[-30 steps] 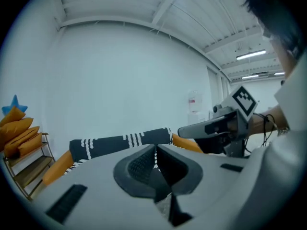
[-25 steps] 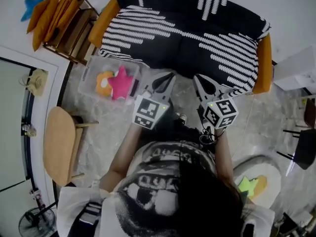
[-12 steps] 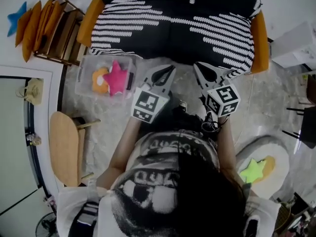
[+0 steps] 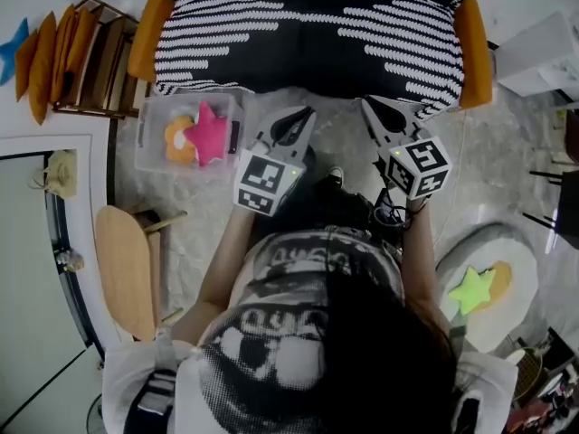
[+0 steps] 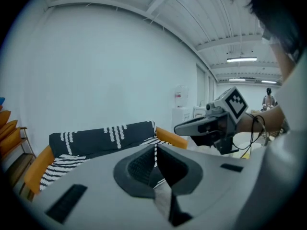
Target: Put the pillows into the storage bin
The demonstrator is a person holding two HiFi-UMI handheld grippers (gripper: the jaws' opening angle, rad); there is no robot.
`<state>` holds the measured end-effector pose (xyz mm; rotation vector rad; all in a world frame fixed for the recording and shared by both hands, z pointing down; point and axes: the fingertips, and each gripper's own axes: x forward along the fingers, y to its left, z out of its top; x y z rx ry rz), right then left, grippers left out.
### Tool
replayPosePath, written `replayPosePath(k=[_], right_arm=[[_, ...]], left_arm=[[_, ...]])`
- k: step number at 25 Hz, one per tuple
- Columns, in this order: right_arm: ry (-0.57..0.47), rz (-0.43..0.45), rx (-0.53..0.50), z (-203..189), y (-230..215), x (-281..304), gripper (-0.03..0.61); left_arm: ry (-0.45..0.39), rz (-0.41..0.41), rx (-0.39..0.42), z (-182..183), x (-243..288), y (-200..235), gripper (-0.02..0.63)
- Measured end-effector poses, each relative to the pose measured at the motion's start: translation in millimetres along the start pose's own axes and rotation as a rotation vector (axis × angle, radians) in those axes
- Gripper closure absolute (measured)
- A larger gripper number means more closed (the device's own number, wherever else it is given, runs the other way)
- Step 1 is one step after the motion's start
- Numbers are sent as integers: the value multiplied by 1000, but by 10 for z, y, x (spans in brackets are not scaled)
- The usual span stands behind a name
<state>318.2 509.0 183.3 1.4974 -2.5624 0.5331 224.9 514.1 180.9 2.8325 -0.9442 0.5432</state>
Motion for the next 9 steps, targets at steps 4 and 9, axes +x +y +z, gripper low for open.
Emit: replayPosePath(k=[4, 9], right_arm=[[15, -31, 14, -62, -148, -40, 578], [26, -58, 32, -140, -347, -118, 578]], left_arm=[[27, -1, -11, -98, 17, 26, 601], [46, 0, -17, -176, 70, 19, 601]])
